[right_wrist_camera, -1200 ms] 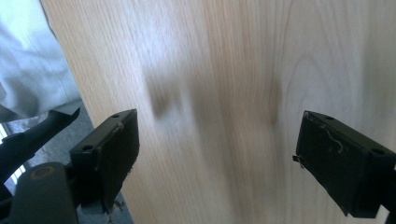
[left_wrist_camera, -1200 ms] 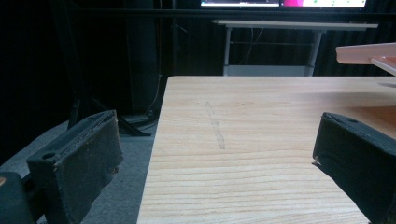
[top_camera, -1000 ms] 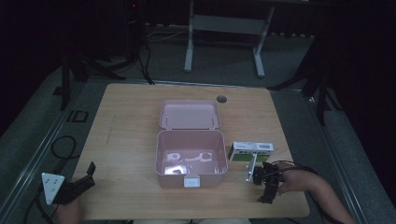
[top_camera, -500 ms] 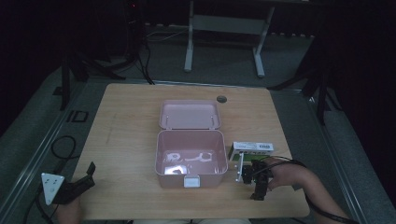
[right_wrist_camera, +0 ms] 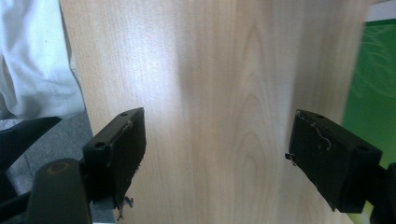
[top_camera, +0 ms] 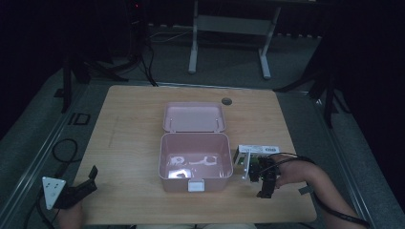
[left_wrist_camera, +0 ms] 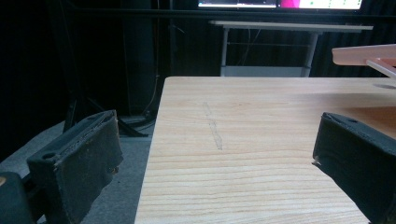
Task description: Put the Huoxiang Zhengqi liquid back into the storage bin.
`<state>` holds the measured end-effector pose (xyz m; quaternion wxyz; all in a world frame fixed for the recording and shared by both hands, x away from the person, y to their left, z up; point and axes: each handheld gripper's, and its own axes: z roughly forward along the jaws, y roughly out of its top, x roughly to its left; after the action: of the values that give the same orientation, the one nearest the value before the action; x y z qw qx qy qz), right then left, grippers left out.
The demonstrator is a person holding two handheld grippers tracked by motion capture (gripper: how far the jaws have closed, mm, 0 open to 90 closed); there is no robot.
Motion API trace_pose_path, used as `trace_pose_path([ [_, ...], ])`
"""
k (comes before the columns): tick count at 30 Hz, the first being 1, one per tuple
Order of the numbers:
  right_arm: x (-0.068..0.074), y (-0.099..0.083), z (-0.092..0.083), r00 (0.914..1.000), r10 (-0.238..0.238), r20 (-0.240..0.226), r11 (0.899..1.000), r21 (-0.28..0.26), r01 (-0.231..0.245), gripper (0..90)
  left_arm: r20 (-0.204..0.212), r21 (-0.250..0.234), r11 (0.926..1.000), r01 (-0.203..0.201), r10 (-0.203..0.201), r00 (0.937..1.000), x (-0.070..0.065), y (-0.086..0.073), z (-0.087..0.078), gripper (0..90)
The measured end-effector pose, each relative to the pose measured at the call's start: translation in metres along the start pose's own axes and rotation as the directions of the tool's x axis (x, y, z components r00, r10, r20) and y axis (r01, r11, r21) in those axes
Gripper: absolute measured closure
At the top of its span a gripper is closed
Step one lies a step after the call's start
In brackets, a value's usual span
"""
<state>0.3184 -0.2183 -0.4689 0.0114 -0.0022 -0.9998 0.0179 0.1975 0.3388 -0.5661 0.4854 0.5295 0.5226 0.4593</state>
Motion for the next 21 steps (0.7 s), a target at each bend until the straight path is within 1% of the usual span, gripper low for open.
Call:
trace_pose_path([
  [4,-0.004,-0.004,-0.009,0.9998,0.002,0.017,1.000,-0.013,-0.002,20.8,0.000,0.001,1.0000,-0.001,0.001,1.0000,0.000,0.000,0.000,1.0],
  [6,-0.006,-0.006,-0.013,0.9997,0.010,0.022,1.000,-0.025,-0.009,21.9,0.000,0.001,1.0000,-0.002,0.002,1.0000,0.000,0.000,0.000,1.0],
  [11,-0.013,-0.012,-0.027,0.9982,0.026,0.053,0.999,-0.041,-0.024,23.8,0.000,0.001,1.0000,-0.002,0.002,1.0000,0.000,0.000,0.000,0.9],
  [15,-0.021,-0.016,-0.038,0.9964,0.040,0.074,0.998,-0.046,-0.037,25.2,0.000,0.001,1.0000,-0.001,0.001,1.0000,0.000,0.000,0.000,0.9],
  [19,-0.028,-0.020,-0.047,0.9948,0.044,0.092,0.998,-0.049,-0.040,27.8,0.001,0.003,1.0000,-0.003,0.003,1.0000,0.000,0.000,0.000,1.0],
  [21,-0.032,-0.021,-0.052,0.9945,0.048,0.093,0.998,-0.053,-0.044,29.7,0.000,0.003,1.0000,-0.003,0.003,1.0000,-0.001,0.000,0.000,1.0],
])
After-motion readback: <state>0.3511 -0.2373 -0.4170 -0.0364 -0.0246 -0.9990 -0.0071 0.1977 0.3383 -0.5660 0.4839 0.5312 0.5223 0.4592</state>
